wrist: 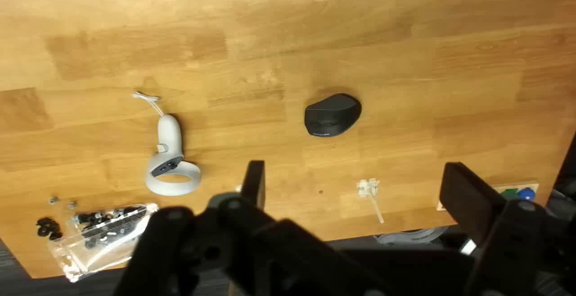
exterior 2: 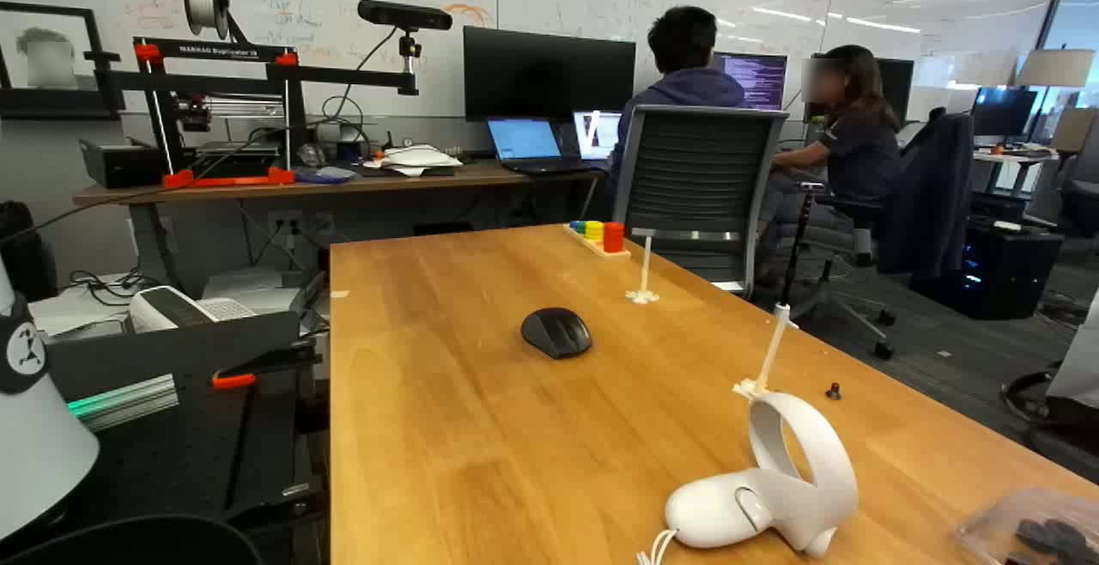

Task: Left click the mouse

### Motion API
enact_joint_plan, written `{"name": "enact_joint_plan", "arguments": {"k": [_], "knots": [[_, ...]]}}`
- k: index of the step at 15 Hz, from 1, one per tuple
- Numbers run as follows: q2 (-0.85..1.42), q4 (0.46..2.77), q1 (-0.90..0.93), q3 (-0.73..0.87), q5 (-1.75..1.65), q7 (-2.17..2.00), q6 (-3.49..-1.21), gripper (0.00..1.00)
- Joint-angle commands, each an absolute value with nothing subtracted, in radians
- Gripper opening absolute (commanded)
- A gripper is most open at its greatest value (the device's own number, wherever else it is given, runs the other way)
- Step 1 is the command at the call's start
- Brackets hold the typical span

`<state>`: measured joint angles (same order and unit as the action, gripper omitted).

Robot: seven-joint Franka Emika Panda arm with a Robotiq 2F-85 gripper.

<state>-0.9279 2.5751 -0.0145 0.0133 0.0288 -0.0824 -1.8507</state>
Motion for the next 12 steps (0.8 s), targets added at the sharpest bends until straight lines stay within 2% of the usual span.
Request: {"name": "enact_joint_plan", "arguments": {"k": [1,6,12], "knots": [[-0.928,2.571,-0.022,0.008,0.034,-0.077,-1.849,1.00],[-0.890,2.565,-0.027,0.005,0.019,-0.071,-1.899,1.00],[-0.646,2.549,-0.051,0.007,-0.005,-0.088,-2.184,1.00]]}}
